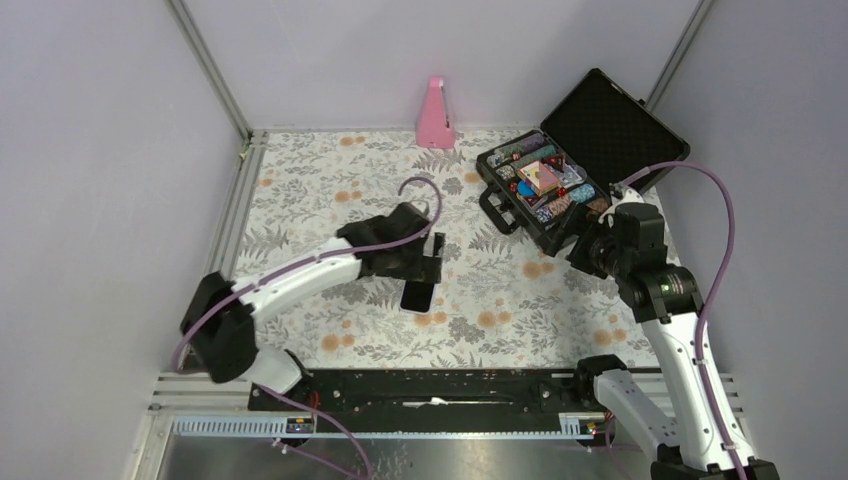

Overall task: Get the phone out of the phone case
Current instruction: Pick up the phone at the center of the board.

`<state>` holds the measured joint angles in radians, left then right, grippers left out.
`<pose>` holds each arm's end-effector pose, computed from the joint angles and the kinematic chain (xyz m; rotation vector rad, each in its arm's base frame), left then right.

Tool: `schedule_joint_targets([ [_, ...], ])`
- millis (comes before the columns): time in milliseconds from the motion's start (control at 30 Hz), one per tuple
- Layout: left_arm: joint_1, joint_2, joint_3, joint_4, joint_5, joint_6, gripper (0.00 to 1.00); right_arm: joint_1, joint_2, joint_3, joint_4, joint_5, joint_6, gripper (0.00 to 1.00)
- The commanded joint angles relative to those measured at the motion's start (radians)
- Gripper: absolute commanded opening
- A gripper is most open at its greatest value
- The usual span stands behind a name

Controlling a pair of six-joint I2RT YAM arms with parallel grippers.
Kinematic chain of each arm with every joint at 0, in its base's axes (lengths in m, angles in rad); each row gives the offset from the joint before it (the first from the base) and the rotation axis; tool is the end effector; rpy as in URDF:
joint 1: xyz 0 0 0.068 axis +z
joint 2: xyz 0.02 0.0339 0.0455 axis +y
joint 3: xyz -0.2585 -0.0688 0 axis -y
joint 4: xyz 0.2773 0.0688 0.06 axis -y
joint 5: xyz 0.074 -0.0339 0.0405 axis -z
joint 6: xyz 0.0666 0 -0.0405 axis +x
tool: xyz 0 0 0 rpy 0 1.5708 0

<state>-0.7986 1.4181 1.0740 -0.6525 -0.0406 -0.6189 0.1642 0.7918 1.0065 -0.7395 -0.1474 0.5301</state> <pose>0.2380 -0.2405 0.2139 0.2212 2.6321 -0.4669 0.2131 0.0452 0.3451 0.2997 2.1203 0.5682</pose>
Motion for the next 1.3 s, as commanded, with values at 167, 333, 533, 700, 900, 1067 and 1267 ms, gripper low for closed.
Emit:
schedule_joint_targets([
  [167, -0.048, 0.276, 0.214, -0.037, -0.217, -0.091, 0.99, -0.002, -0.026, -0.043, -0.053, 0.033, 0.028, 1.0],
  [333, -0.048, 0.315, 0.211, -0.039, -0.268, -0.15, 0.99, -0.002, -0.032, -0.068, -0.07, 0.036, 0.025, 1.0],
  [533, -0.047, 0.393, 0.222, -0.044, -0.265, -0.162, 0.99, -0.003, -0.021, -0.079, -0.077, 0.034, 0.01, 1.0],
  [700, -0.024, 0.427, 0.204, -0.028, -0.247, -0.168, 0.99, -0.003, -0.018, -0.087, -0.094, 0.036, 0.005, 1.0],
  [900, 0.014, 0.449, 0.171, 0.023, -0.175, -0.135, 0.97, -0.003, -0.035, -0.115, -0.105, 0.034, 0.006, 1.0],
  [1067, 0.012, 0.485, 0.167, 0.028, -0.151, -0.13, 0.95, -0.002, -0.042, -0.126, -0.106, 0.035, 0.012, 1.0],
  [1267, 0.01, 0.523, 0.19, -0.001, -0.174, -0.114, 0.79, -0.002, -0.032, -0.131, -0.106, 0.029, 0.024, 1.0],
])
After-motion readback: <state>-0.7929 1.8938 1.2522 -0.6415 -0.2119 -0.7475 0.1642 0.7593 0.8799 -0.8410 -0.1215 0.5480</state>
